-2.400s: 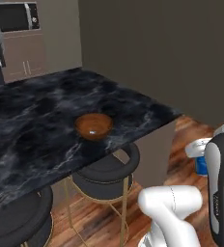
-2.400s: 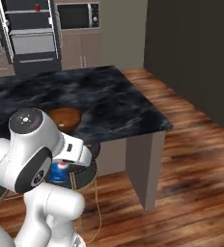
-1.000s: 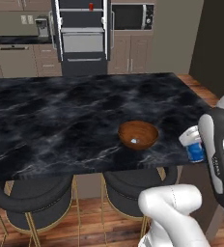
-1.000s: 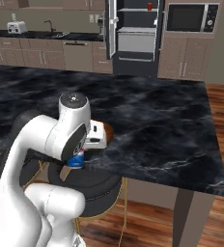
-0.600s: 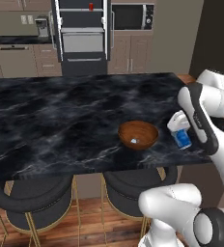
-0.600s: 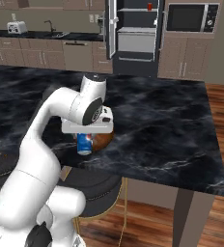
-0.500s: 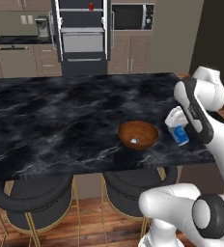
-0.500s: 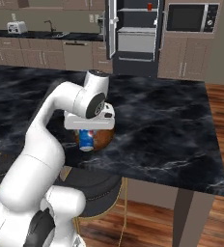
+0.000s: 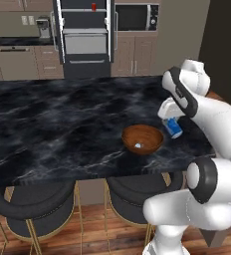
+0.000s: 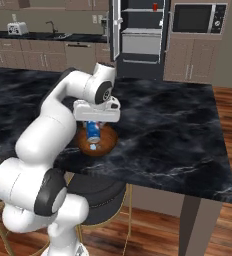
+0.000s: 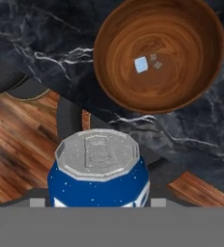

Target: Open the fridge, grab two sodas, and place both sodas inside the bowl with ice on the dining counter.

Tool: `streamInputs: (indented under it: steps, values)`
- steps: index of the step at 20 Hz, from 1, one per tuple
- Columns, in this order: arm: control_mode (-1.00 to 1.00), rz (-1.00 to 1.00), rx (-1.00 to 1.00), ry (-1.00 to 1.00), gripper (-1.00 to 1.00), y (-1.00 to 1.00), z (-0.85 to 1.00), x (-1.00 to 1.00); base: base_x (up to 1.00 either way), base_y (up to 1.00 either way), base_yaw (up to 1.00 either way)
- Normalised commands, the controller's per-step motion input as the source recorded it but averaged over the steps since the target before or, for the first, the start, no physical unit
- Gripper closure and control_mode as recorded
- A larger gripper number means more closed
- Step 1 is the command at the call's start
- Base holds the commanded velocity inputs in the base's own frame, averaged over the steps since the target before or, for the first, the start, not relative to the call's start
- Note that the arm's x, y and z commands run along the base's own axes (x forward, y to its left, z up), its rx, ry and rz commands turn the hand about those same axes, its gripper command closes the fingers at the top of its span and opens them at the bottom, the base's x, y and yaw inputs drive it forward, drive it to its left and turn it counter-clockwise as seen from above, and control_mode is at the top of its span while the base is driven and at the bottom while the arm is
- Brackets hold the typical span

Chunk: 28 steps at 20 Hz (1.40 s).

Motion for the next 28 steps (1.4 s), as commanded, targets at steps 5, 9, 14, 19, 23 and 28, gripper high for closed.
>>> streamInputs:
  steps: [5, 9, 14, 19, 23, 28]
  values:
    - [-1.0, 0.0, -0.05, 0.0, 1.0, 0.26, -0.38, 0.44, 0.0, 0.0, 0.0]
    - [-1.0, 0.0, -0.03, 0.0, 1.0, 0.16, -0.37, 0.47, 0.0, 0.0, 0.0]
    - [-1.0, 0.0, -0.01, 0.0, 1.0, 0.09, -0.31, 0.56, 0.0, 0.0, 0.0]
    - [-1.0, 0.0, 0.0, 0.0, 1.0, 0.0, -0.25, 0.51, 0.0, 0.0, 0.0]
    - [-1.0, 0.0, -0.01, 0.0, 1.0, 0.0, -0.27, 0.44, 0.0, 0.0, 0.0]
    - [-1.0, 0.0, -0.02, 0.0, 1.0, 0.0, -0.3, 0.31, 0.0, 0.0, 0.0]
